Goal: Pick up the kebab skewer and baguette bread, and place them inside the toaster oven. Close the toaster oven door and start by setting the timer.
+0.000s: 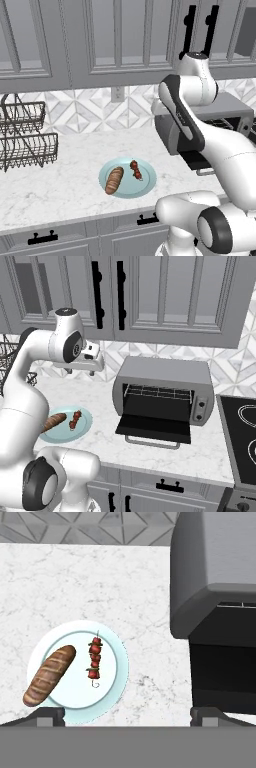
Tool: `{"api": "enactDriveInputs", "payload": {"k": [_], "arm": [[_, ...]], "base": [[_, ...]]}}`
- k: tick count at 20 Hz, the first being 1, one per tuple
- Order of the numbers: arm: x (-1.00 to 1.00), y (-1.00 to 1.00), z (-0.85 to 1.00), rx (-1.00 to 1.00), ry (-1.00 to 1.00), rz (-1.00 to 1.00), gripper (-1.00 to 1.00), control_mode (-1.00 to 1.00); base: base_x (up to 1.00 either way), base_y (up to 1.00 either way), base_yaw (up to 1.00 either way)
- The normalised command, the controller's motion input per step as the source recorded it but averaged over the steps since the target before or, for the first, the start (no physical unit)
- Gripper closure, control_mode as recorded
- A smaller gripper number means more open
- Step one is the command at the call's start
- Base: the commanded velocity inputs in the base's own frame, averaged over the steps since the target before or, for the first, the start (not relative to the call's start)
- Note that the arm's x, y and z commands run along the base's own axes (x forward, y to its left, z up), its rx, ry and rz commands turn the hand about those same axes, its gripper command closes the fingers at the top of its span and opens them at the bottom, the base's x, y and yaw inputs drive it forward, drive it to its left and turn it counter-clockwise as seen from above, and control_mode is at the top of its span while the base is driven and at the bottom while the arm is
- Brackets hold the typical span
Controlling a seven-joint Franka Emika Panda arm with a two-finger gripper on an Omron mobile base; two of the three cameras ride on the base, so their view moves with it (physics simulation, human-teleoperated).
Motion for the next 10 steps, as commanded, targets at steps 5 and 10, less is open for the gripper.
{"api": "enactDriveInputs", "payload": {"k": [5, 10], "arm": [[-0.12, -0.06, -0.02, 0.00, -0.07, 0.01, -1.00, -1.00], [-0.38, -0.18, -0.16, -0.02, -0.40, 0.22, -1.00, -1.00]], "base": [[0.00, 0.00, 0.00], [0.00, 0.00, 0.00]]}}
